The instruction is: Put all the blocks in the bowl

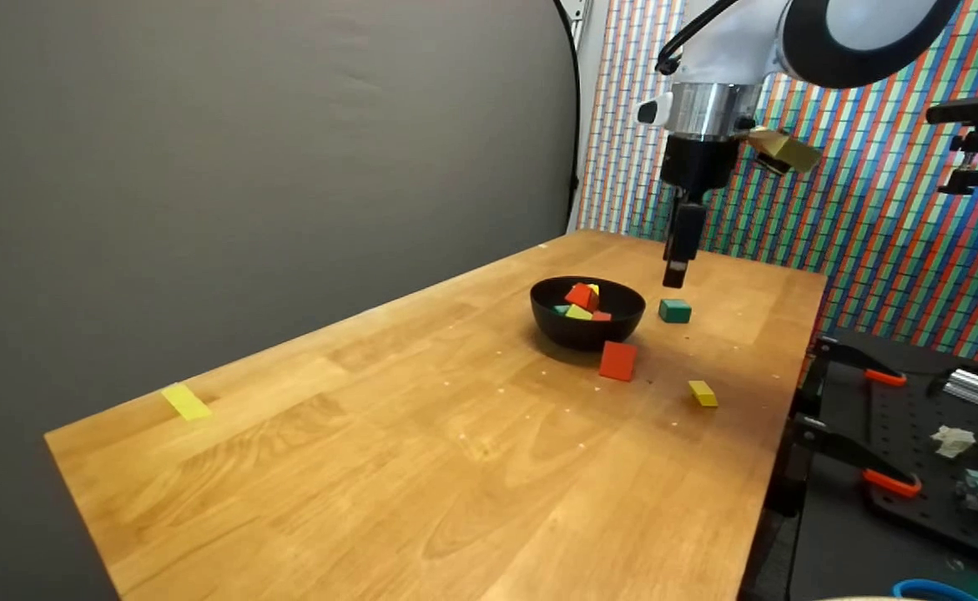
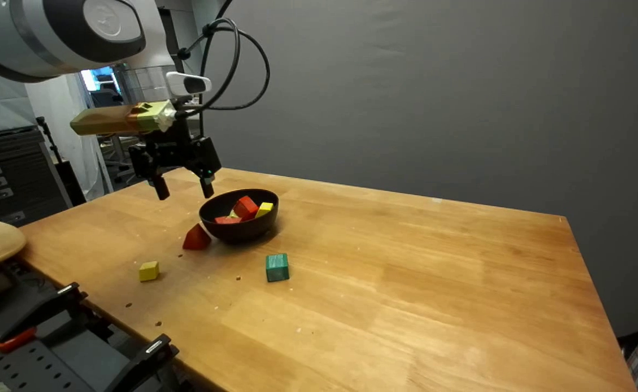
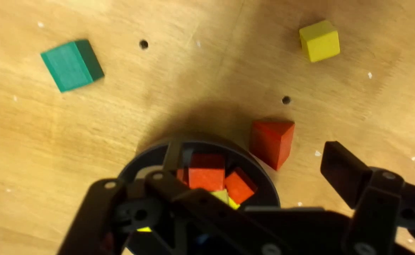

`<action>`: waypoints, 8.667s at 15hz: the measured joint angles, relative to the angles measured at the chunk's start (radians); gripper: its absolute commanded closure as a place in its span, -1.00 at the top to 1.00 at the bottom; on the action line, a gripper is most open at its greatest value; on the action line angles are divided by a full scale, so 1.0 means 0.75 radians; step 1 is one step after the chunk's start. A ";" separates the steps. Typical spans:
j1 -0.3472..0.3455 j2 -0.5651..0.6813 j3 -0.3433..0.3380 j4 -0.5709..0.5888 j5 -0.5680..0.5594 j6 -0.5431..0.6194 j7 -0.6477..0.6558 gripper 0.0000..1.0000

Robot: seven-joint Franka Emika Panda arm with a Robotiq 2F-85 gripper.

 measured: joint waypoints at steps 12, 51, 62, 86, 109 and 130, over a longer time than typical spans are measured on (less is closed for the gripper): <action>-0.674 0.204 0.231 -0.040 -0.087 0.294 0.137 1.00; 0.375 0.436 -0.457 0.052 0.335 0.983 -0.437 -0.57; 0.501 0.281 -0.337 0.149 0.310 0.663 -0.437 1.00; -0.243 0.146 0.557 -0.043 0.586 0.128 -0.192 1.00; 0.607 0.775 -0.152 -0.038 0.617 1.007 0.351 1.00; 0.001 0.397 0.380 -0.014 0.283 1.032 0.154 -0.80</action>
